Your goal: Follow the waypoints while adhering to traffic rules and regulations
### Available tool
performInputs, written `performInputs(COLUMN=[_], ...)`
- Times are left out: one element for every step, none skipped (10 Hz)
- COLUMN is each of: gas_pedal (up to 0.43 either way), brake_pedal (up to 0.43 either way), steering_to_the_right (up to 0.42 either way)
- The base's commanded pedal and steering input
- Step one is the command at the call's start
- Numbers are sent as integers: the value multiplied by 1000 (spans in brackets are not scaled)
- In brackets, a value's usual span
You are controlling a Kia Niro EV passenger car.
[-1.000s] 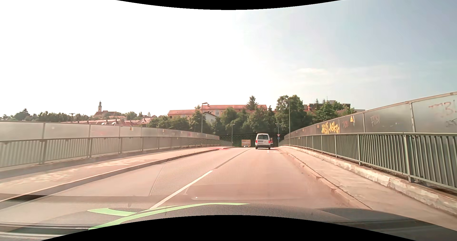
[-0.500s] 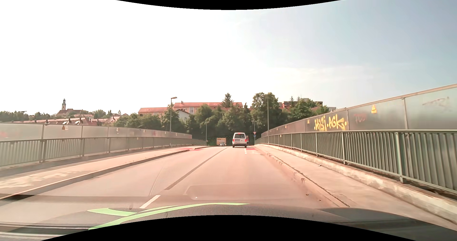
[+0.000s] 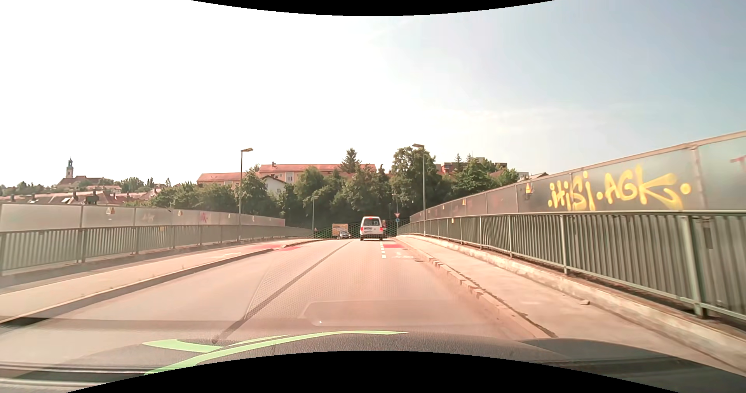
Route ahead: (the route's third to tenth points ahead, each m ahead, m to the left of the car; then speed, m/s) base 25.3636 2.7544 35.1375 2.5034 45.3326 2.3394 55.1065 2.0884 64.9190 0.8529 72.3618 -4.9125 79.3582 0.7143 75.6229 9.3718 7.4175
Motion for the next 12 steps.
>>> performInputs(gas_pedal=[260,260,240,220,209,209,209,209,197,177,177,169], brake_pedal=[0,0,0,0,0,0,0,0,0,0,0,0], steering_to_the_right=[13,6,4,4,3,2,0,0,0,0,0,0])
